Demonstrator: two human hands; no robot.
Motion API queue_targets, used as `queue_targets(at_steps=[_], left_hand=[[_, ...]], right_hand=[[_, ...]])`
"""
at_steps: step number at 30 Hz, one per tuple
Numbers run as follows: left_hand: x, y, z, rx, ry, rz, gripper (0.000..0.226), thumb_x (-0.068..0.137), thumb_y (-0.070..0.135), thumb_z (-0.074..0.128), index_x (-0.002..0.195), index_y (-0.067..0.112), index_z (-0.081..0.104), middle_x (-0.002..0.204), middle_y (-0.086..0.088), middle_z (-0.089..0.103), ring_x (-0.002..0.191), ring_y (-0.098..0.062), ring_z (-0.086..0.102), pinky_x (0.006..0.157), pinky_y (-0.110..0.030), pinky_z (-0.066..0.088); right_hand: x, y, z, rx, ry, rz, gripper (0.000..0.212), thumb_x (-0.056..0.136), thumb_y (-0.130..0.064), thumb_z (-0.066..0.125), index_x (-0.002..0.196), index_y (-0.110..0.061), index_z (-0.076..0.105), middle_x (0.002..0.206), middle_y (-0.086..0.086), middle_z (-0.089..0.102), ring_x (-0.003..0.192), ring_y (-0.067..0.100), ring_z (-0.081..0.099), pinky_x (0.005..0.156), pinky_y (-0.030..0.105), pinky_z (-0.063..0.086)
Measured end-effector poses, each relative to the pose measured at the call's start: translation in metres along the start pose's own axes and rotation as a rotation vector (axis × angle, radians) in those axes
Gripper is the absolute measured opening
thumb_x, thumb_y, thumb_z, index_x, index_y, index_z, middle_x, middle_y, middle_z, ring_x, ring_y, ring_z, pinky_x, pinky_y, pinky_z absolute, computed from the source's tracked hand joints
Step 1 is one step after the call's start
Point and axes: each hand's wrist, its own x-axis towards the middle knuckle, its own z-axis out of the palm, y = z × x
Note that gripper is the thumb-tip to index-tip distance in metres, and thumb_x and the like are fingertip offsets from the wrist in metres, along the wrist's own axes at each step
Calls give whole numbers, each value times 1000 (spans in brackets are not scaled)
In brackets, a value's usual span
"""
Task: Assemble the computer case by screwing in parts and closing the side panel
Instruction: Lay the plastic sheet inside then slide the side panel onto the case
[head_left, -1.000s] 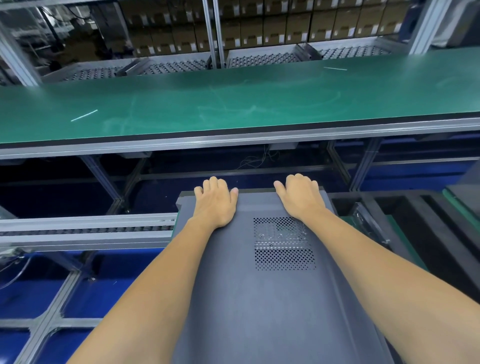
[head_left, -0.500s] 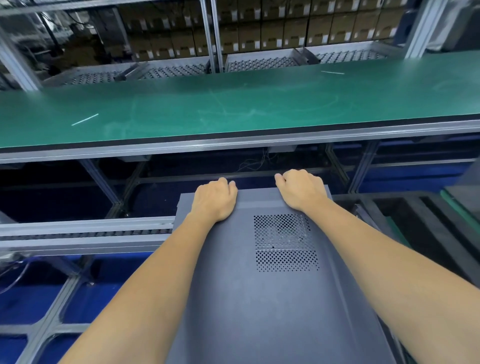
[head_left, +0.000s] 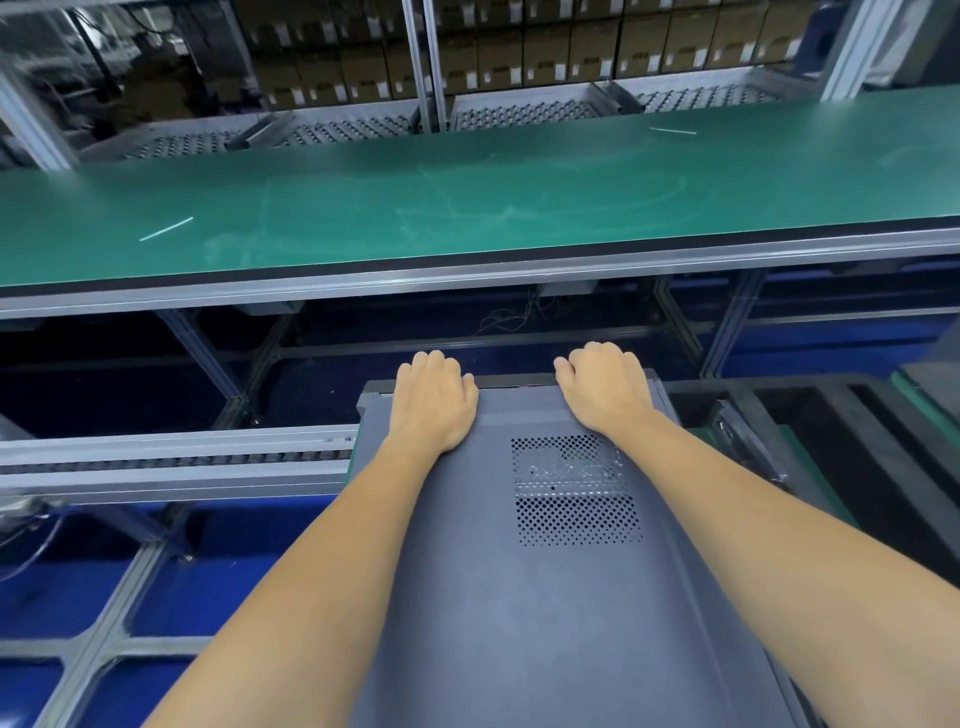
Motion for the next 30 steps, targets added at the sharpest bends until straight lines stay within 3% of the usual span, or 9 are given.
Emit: queue_targets(at_steps=[4, 8, 14, 19, 23, 25, 28, 30], left_hand=[[-6, -4, -3, -17, 67, 5, 24, 96, 33, 37, 87, 13, 47, 91, -3, 51, 86, -24, 45, 74, -35, 32], [-16, -1, -1, -115, 18, 56, 26, 94, 39, 40, 85, 15, 46, 89, 1, 47, 86, -22, 43, 79, -35, 33], [-21, 6, 4, -191, 11, 91, 26, 94, 43, 40, 97, 19, 48, 100, 4, 45, 94, -19, 40, 86, -34, 31], [-13, 9, 10, -153, 27, 89, 25, 95, 42, 39, 96, 19, 48, 99, 4, 45, 94, -19, 41, 84, -33, 28], [-9, 8, 14, -158, 30, 69, 25, 96, 41, 39, 100, 19, 50, 103, 4, 48, 96, -19, 42, 86, -34, 27], [-6, 8, 16, -169, -9, 70, 29, 97, 42, 36, 107, 21, 52, 107, 5, 51, 100, -18, 45, 90, -34, 26], [-3, 6, 18, -166, -44, 81, 36, 98, 42, 32, 113, 19, 56, 106, 4, 58, 99, -19, 50, 94, -34, 27], [0, 5, 19, -189, -59, 64, 38, 98, 42, 33, 111, 16, 58, 103, 1, 58, 96, -21, 50, 93, -34, 31]], right_hand=[[-6, 1, 4, -37, 85, 12, 32, 103, -29, 38, 97, -7, 60, 101, 9, 62, 87, 26, 49, 71, 34, 30], [-15, 2, 6, -24, 74, 51, 29, 102, -32, 39, 104, -8, 56, 109, 10, 56, 99, 28, 49, 79, 39, 34], [-24, 16, 11, -68, -7, 131, 41, 103, -44, 32, 126, -14, 49, 125, 7, 46, 112, 27, 41, 94, 46, 30], [-19, 19, 14, -59, -19, 127, 46, 103, -47, 28, 129, -15, 48, 126, 7, 45, 117, 27, 39, 101, 50, 25], [-17, 19, 16, -37, -16, 107, 47, 103, -48, 27, 126, -14, 51, 123, 8, 48, 117, 27, 41, 105, 52, 23], [-14, 20, 13, -60, -78, 106, 51, 101, -45, 17, 120, -15, 55, 119, 6, 53, 115, 27, 44, 108, 52, 22], [-10, 17, 8, -149, -139, 26, 70, 89, -40, -4, 114, -18, 57, 101, 1, 58, 95, 25, 48, 108, 50, 25], [-9, 18, 7, -189, -127, -18, 60, 94, -34, 2, 123, -19, 52, 95, 0, 55, 88, 25, 46, 99, 45, 31]])
